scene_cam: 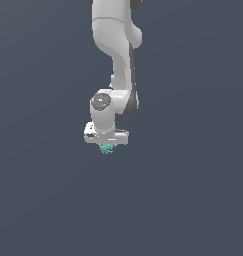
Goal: Pick up the object and move it to a goal position.
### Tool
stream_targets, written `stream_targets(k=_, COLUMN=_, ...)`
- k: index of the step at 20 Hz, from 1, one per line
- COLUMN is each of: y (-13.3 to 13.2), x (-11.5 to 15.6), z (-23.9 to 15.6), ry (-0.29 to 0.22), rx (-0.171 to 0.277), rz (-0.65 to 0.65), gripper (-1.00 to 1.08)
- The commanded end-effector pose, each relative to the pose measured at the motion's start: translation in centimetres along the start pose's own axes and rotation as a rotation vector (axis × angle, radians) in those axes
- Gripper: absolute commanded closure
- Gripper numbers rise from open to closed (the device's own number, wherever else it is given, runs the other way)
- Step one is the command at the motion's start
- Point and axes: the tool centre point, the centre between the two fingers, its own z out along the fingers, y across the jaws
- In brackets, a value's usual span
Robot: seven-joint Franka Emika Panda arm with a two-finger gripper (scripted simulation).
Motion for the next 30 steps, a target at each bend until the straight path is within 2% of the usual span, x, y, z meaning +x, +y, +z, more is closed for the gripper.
stream_targets(k=1, y=0.0, x=0.0, z=0.0, ry=0.000, rx=0.000, rz=0.001, gripper=1.08)
stream_targets(k=8, y=-0.2, x=0.1, z=-0.3, ry=0.001, rx=0.000, rz=0.000, gripper=1.08)
stream_targets(k=14, y=-2.0, x=0.8, z=-2.3, ry=0.001, rx=0.000, rz=0.000, gripper=1.08)
stream_targets(k=20, y=-5.3, x=2.3, z=-6.1, ry=0.000, rx=-0.001, rz=0.000, gripper=1.08)
stream_targets(k=30, y=-12.6, x=5.5, z=-14.6, ry=0.000, rx=-0.001, rz=0.000, gripper=1.08)
